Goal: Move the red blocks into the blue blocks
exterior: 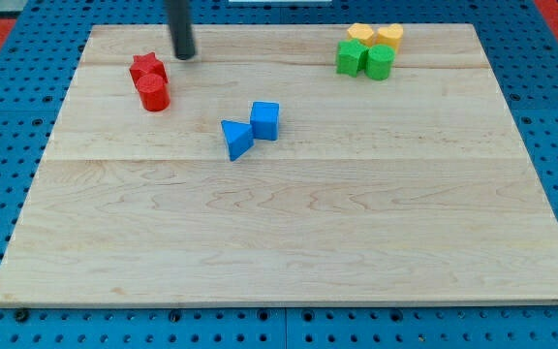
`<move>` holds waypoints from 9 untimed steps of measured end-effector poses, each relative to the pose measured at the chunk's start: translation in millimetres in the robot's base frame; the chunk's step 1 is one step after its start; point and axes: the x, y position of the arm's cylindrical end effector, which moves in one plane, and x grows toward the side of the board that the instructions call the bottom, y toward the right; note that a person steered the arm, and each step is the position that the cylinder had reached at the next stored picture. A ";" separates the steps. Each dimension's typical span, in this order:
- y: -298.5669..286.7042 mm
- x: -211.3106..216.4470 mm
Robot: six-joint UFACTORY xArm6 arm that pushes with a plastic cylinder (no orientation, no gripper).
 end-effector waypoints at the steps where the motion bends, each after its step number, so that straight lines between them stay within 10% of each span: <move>1: -41.0 1.4; 3: -13.8 80.1; 6: -8.8 49.6; 9: -3.4 186.2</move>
